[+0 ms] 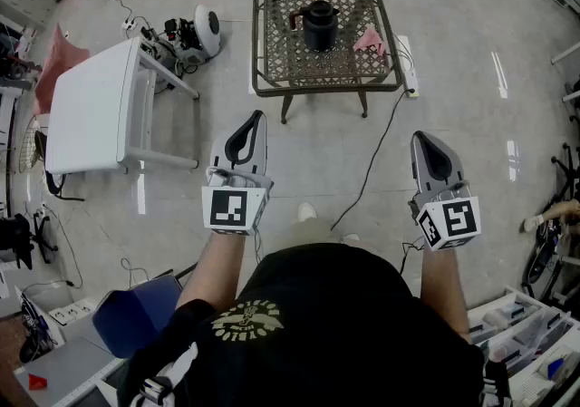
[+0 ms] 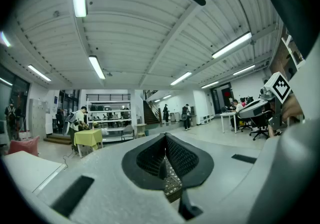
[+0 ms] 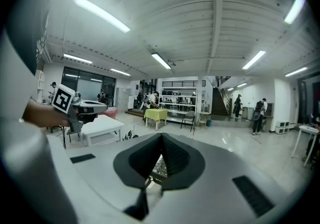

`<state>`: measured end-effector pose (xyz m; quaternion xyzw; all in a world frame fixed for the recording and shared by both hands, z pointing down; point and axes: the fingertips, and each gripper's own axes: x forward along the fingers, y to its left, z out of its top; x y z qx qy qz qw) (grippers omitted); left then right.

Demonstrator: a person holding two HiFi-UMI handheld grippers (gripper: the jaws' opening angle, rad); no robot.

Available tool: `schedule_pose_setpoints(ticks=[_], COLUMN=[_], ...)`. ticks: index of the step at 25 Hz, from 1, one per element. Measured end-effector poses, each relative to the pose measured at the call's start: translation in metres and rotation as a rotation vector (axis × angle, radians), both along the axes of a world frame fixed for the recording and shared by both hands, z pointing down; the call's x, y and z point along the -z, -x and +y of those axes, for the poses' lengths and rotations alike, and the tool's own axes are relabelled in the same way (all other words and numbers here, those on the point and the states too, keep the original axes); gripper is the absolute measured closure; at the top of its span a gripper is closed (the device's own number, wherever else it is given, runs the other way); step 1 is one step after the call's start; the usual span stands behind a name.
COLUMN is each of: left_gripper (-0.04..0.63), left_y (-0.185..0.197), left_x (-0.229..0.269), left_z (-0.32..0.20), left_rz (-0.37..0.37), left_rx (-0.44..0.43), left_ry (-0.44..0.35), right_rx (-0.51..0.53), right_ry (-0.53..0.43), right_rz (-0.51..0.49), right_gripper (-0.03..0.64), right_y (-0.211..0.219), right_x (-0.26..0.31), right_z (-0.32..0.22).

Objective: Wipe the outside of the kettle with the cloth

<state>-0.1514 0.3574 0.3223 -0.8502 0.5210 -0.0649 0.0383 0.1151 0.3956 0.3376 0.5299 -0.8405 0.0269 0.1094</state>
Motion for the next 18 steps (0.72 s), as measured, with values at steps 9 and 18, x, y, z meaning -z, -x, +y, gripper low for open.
schedule_pose_setpoints(ticks=[9, 18], left_gripper=[0.588, 0.588], left_y=[0.022, 0.031], left_x=[-0.005, -0.018], left_z=[-0.017, -0.015], left_rz=[0.046, 0.040], left_rx=[-0.022, -0.017], left_ry=[-0.001, 0.024], right_rx=[-0.014, -0.035], right_ry=[0.000, -0.004], right_rz=[0.017, -0.003], right_gripper=[0.606, 0.606], right_y=[0.027, 0.025], right_x=[0.011, 0.017], right_z=[-0.005, -0.006])
